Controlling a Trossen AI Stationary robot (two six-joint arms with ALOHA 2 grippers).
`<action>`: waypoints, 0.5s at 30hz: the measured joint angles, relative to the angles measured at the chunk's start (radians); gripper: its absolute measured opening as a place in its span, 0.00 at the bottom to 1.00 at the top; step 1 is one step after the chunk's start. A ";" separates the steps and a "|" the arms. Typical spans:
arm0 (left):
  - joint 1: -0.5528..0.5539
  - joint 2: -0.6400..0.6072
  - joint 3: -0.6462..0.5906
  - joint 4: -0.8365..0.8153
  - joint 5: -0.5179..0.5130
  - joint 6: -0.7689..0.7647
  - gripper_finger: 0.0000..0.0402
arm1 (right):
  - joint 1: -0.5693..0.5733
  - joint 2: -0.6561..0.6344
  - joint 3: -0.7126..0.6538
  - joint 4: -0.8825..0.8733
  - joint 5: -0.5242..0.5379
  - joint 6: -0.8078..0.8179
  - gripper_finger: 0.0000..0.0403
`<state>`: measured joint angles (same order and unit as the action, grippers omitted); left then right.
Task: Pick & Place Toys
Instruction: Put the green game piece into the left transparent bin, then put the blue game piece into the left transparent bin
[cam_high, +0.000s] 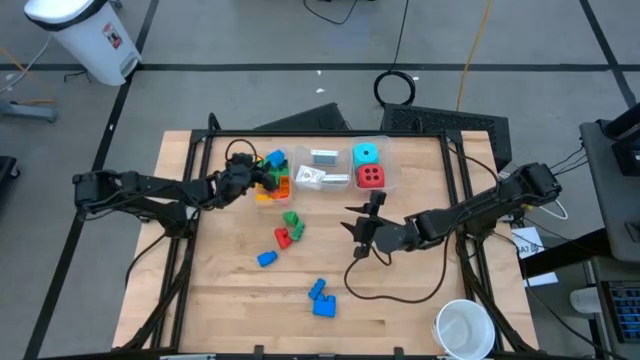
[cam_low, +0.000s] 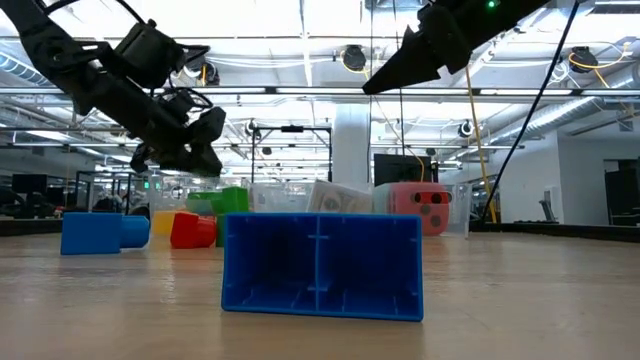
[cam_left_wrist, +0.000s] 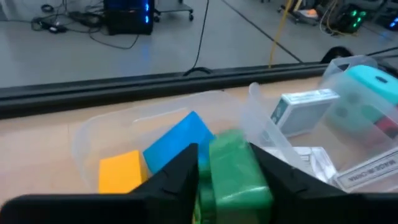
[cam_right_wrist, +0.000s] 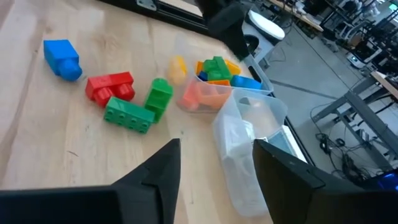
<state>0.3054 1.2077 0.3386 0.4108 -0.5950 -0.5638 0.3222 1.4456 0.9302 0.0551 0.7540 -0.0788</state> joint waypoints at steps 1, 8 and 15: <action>0.003 0.002 0.000 -0.005 0.004 -0.004 0.36 | 0.000 0.000 0.000 0.001 0.000 0.000 0.43; -0.002 0.002 0.000 -0.020 0.031 -0.020 0.57 | 0.000 0.003 0.000 0.012 -0.084 0.020 0.46; -0.014 -0.009 0.000 -0.004 0.180 -0.025 0.67 | 0.015 0.018 0.000 0.090 -0.351 0.059 0.52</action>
<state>0.2913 1.1985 0.3386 0.4071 -0.4153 -0.5892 0.3375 1.4639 0.9306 0.1447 0.4025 -0.0196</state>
